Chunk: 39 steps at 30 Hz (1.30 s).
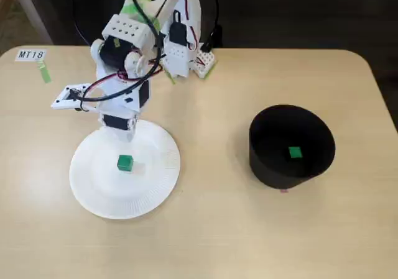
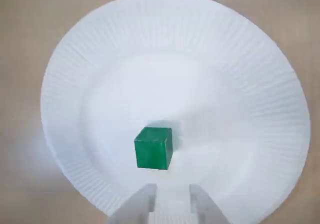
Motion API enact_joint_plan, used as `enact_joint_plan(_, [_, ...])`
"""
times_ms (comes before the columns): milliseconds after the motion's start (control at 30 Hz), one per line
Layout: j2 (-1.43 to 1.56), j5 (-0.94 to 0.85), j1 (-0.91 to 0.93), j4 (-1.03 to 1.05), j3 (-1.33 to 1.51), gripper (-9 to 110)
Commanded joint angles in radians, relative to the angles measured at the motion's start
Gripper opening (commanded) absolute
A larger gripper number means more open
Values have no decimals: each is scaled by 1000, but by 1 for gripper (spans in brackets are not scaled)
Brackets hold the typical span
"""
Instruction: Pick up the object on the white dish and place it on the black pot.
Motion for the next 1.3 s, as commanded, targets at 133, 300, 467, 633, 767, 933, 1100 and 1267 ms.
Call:
enact_joint_plan(133, [-48,-6,12,17,-84,27])
enact_joint_plan(300, [-141,-6,12,66,-176,26])
enact_joint_plan(467, [-199,-3,12,72,-201,26])
enact_joint_plan(633, [-250,-6,6,61,-218,25])
enact_joint_plan(767, [-267,-3,6,35,-222,23])
enact_joint_plan(933, [-279,8,6,5,-222,20])
enact_joint_plan(1100, [-295,31,2,-28,-222,12])
enact_joint_plan(1267, [-302,74,0,-37,-224,0])
